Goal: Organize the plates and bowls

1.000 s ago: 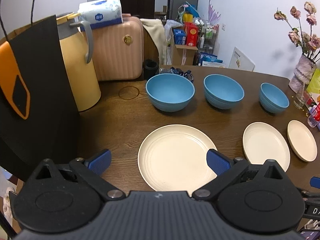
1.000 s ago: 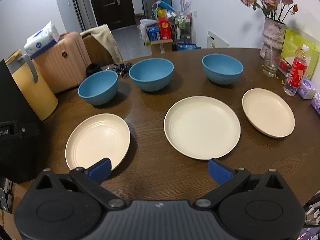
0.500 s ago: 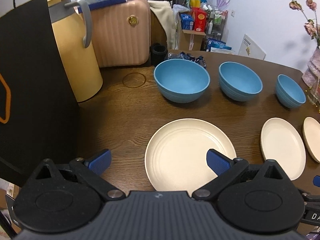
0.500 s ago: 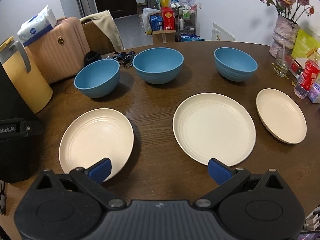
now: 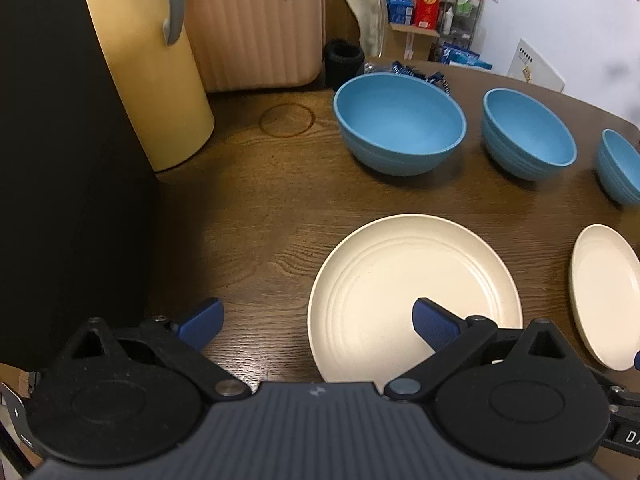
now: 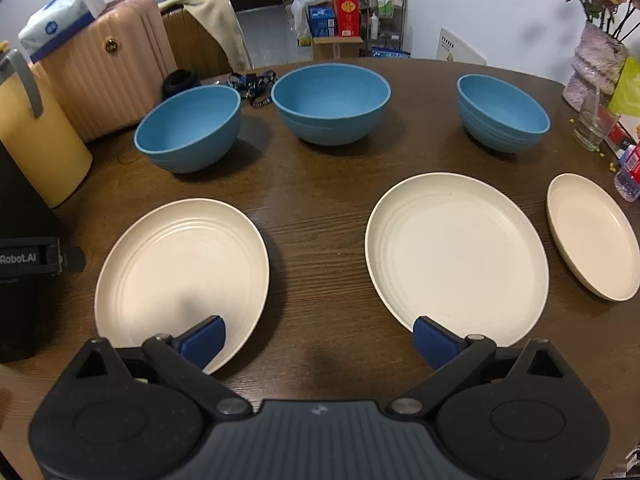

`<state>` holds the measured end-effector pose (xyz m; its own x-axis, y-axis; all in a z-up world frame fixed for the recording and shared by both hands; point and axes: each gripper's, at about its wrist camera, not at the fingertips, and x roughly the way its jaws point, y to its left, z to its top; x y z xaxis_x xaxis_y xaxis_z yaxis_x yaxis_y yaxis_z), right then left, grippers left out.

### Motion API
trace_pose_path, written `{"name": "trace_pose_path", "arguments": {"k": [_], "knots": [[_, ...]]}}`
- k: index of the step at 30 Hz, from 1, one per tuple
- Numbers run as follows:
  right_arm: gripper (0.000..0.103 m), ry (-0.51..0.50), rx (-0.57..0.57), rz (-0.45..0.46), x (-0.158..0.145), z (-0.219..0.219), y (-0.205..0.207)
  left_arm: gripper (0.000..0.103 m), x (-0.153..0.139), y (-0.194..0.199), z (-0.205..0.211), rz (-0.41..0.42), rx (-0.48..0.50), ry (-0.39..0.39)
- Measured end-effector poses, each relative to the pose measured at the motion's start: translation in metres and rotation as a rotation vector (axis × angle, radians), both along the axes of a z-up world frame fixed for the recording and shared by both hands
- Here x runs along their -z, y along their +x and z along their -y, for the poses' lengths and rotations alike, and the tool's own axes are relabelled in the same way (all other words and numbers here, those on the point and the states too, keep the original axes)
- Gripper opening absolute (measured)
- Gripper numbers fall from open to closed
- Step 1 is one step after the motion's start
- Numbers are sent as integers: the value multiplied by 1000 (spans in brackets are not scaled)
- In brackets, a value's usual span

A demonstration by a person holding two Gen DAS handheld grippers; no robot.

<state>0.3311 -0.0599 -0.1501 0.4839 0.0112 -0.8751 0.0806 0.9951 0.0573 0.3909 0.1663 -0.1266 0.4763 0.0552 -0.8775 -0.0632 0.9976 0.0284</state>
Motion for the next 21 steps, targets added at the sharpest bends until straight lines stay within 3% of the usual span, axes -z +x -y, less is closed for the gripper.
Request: {"name": "trace_pose_path", "arguments": {"k": [11,16,21], "knots": [[90,13,-18,-61,33,-4,31,92,38,23,-4,-71,-30,4],[77,50,-18,-84,47,-7,45,86,53,30,-6,-101,-41,3],[73,62,-23,-93,54,-12,55,80,60,35,-13,-112,-60,-14]]}}
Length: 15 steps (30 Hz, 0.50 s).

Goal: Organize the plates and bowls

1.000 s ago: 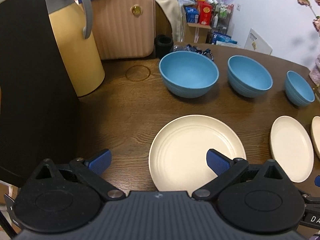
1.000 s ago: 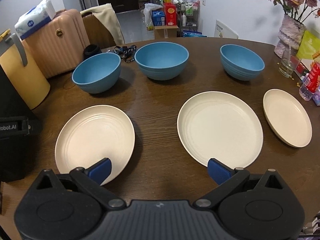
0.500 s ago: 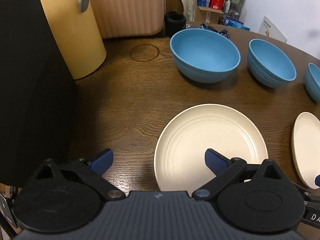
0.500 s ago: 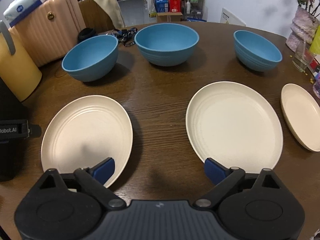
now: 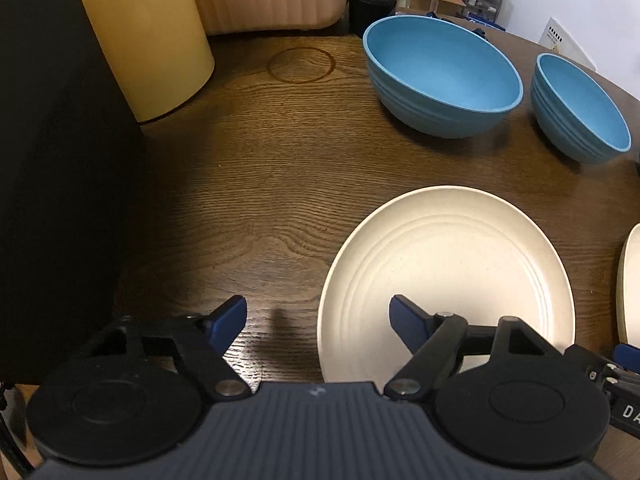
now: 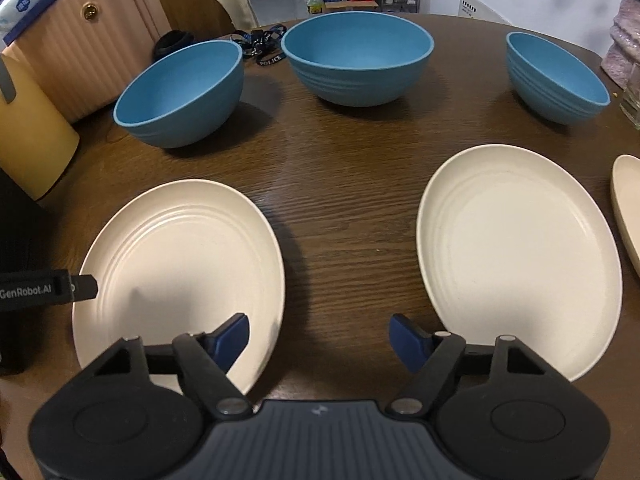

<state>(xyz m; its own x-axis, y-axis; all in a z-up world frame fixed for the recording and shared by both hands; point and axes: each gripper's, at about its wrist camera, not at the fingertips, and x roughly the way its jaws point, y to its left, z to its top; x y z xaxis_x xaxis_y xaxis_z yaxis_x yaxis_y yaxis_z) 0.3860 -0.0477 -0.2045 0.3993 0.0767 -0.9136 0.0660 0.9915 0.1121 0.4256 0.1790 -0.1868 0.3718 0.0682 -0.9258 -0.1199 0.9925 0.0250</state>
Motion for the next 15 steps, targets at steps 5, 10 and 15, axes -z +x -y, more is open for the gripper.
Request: {"name": "trace_pose_path", "arguments": {"k": [5,10,15], "knots": [[57,28,-3,-11,7,-3,9,76,2,2,0,-1,-9,-2],[39,58,-3,-18,13,-7,17,70,7,7,-1,0,-19,-16],[29,64,2,-21,16,-11,22,62,14,13,-3,-11,-34,-17]]}}
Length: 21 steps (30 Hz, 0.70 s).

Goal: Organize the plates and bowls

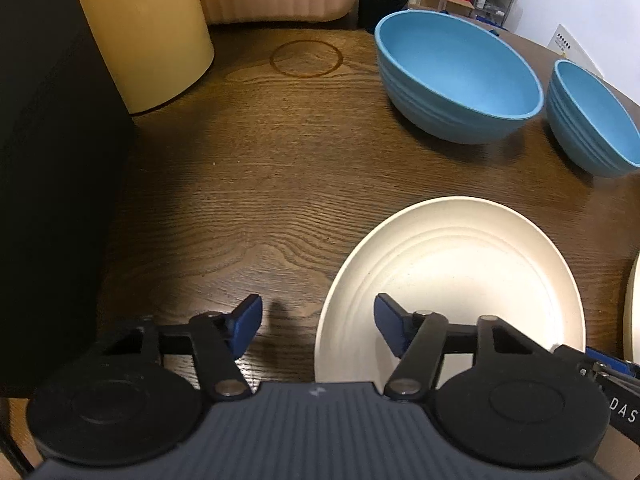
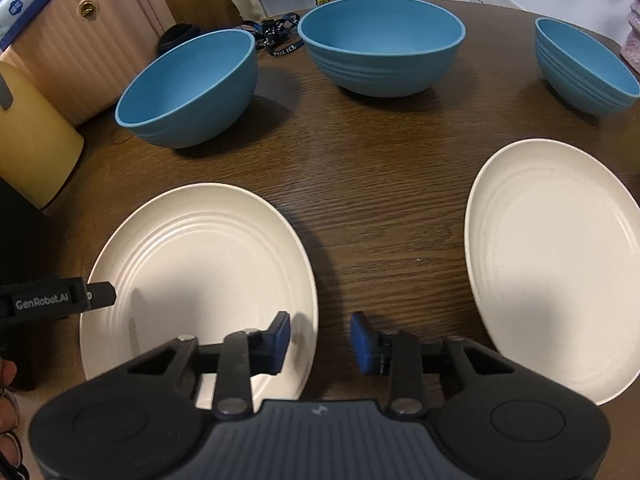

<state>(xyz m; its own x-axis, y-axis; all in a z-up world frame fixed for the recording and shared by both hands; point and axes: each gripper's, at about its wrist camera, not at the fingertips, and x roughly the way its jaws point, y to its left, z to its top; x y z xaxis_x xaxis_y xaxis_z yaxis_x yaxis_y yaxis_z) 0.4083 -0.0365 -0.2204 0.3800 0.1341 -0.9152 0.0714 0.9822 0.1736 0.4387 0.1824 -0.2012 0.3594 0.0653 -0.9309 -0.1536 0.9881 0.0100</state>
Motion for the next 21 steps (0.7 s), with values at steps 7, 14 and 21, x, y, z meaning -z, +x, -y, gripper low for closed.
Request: {"name": "trace_pose_path", "arguments": {"k": [7,14,21], "knots": [[21,45,20,-3,4,3,3,50,7,6,-3,-14,-11,-13],[13,65,22,10,6,1,5,28,7,8,2,-8,13,-54],[12,72,25,21,7,2,5,25,8,8,3,9,26,-61]]}}
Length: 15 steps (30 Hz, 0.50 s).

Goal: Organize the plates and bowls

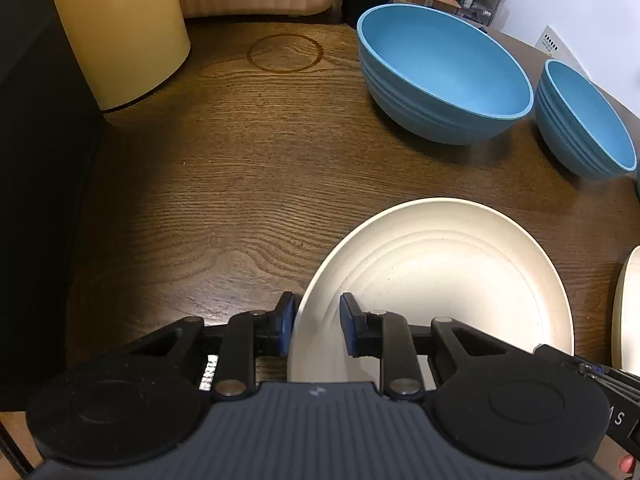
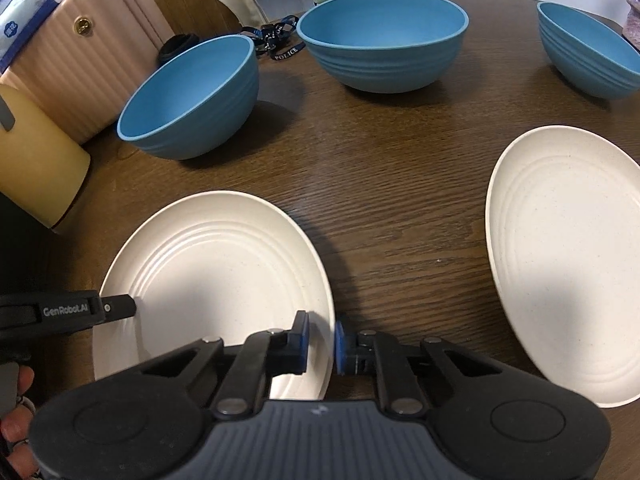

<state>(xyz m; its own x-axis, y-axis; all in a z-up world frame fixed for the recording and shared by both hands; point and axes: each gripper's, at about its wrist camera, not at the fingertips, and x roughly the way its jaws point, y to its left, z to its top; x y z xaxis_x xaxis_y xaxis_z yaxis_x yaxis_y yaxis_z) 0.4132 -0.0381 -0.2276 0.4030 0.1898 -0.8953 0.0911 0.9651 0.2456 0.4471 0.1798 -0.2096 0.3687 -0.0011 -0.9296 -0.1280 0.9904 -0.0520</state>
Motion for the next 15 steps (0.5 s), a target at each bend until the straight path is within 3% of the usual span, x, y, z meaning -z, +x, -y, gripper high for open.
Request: {"name": "trace_pose_path", "arguments": {"k": [15], "knots": [[12,-9,11,38,-7,-1,-11,24,-6,-8,4,23,13,21]]}}
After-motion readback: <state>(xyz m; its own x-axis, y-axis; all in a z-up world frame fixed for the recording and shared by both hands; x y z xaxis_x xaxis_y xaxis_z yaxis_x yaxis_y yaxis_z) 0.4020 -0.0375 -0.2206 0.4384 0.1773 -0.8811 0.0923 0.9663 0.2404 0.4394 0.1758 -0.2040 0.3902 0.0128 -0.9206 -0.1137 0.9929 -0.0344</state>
